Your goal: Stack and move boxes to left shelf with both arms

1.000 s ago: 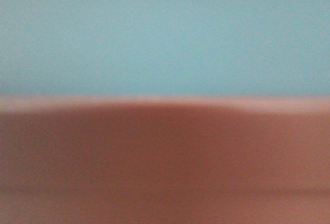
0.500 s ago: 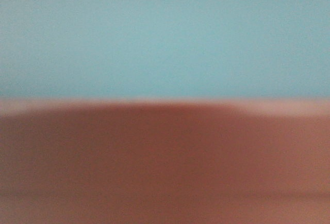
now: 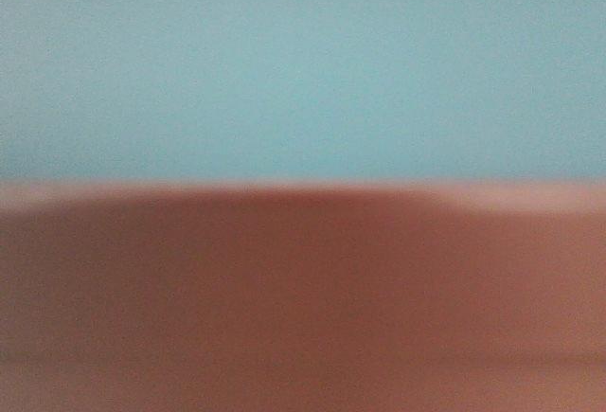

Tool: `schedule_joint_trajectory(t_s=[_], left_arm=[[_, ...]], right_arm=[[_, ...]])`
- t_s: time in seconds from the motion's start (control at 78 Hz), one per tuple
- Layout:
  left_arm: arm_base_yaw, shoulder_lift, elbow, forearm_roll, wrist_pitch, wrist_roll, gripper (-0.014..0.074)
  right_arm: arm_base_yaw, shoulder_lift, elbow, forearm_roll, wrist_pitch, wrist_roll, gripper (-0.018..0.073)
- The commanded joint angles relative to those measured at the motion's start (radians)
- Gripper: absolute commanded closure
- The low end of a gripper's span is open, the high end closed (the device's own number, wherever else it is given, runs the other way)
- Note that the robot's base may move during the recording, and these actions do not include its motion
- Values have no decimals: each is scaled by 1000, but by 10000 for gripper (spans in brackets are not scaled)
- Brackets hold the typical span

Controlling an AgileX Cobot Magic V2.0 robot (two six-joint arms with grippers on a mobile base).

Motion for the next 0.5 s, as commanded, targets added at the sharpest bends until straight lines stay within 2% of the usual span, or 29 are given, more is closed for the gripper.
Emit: schedule_joint_trajectory(t_s=[0.0, 0.487], left_arm=[[-11, -35, -33, -9, 61, 7, 599], [-11, -35, -33, -9, 61, 7, 599]], right_arm=[[0, -34, -30, -44, 48, 0, 506], [0, -34, -30, -44, 48, 0, 506]])
